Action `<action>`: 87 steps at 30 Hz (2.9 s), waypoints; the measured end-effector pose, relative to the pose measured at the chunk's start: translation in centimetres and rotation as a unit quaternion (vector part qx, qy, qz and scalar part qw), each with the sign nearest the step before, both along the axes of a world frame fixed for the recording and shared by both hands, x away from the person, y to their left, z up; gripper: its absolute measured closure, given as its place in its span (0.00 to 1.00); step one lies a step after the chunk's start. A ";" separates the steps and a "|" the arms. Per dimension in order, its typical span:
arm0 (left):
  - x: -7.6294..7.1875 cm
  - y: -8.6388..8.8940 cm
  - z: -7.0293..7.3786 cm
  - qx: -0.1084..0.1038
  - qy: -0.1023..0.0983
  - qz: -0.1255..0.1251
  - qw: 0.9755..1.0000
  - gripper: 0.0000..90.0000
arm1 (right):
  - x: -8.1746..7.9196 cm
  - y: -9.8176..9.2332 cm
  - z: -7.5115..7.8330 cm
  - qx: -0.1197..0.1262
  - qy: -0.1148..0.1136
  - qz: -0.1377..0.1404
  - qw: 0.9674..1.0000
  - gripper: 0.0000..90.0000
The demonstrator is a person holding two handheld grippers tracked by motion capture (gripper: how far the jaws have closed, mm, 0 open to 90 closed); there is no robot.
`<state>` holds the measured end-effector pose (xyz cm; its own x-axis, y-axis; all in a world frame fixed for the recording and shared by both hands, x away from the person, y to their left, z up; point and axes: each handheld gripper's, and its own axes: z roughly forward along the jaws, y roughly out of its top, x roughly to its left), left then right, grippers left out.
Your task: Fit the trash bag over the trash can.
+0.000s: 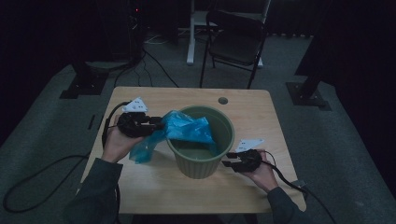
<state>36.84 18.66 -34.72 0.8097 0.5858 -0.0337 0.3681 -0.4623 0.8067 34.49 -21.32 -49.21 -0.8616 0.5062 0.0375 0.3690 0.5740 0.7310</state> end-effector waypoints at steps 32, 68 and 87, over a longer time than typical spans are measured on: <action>-2.0 -5.9 -0.6 0.000 0.001 -0.078 0.997 0.96 | -0.1 -0.8 0.3 0.003 -0.001 -0.012 1.000 0.65; -3.9 -8.1 -1.5 0.013 -0.001 -0.121 0.993 0.93 | -3.7 -2.4 11.2 0.066 -0.080 0.020 0.994 0.90; -3.8 -8.6 -1.4 0.012 -0.003 -0.130 0.991 0.93 | -1.4 2.9 13.7 0.070 -0.081 0.078 0.991 0.83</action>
